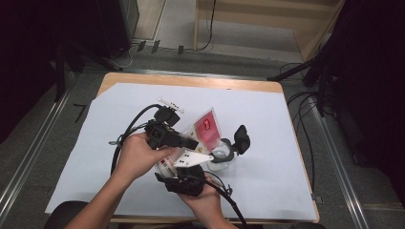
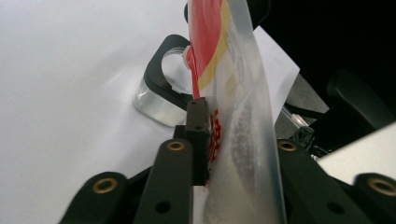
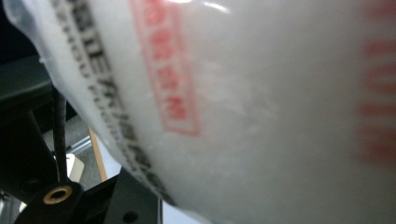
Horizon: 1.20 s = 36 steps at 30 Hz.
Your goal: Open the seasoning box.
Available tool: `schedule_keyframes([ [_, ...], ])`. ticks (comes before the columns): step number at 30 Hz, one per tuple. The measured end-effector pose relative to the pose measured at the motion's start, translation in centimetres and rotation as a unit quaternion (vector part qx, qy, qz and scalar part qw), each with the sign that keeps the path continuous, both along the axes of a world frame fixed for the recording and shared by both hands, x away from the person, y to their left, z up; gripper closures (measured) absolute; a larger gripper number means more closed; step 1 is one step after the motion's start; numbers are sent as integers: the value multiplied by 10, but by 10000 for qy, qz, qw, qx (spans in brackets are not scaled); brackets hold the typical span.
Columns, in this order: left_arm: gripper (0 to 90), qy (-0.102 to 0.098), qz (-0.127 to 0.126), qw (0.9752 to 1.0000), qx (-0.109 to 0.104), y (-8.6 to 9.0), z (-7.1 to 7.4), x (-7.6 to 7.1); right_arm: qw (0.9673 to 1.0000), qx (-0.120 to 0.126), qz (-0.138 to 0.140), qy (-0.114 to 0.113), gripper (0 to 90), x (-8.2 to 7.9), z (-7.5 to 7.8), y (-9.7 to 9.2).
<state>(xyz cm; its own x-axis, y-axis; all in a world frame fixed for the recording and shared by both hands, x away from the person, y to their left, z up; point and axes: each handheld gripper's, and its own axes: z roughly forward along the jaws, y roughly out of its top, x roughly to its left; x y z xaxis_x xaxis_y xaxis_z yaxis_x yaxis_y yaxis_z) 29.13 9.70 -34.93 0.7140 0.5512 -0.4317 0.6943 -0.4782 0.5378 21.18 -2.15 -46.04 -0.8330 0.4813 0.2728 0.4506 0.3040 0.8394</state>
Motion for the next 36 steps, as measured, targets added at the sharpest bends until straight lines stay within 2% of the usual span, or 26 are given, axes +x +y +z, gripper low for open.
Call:
schedule_keyframes([
  [4, 822, 42, 0, 9998, 180, -6, 7, 4, 9995, -176, 111, -225, 563, -2, 3, 3],
  [7, 830, 46, -3, 9997, 241, -10, 12, 8, 9992, -242, 91, -304, 521, 0, 8, 5],
  [11, 830, 113, -71, 9994, 314, -13, 16, 14, 9986, -339, 84, -395, 578, 4, 12, 5],
  [14, 826, 97, -98, 9996, 251, -15, 15, 16, 9985, -304, 56, -450, 606, 5, 13, 3],
  [19, 800, 63, -84, 9998, 148, -17, 11, 16, 9995, -178, -64, -272, 612, 5, 8, 3],
  [22, 777, 31, -109, 9998, 143, -17, 11, 15, 9999, -19, -108, -115, 613, 6, 7, 2],
  [24, 765, 26, -64, 10000, 67, -16, 12, 14, 9999, 72, -130, -34, 612, 7, 8, 1],
  [33, 720, -53, -44, 10000, -64, -13, 15, 10, 9995, 251, -169, 36, 610, 6, 11, -2],
  [36, 785, -139, -12, 9999, 39, -14, 14, 10, 9995, 255, -160, 55, 609, 6, 11, -2],
])
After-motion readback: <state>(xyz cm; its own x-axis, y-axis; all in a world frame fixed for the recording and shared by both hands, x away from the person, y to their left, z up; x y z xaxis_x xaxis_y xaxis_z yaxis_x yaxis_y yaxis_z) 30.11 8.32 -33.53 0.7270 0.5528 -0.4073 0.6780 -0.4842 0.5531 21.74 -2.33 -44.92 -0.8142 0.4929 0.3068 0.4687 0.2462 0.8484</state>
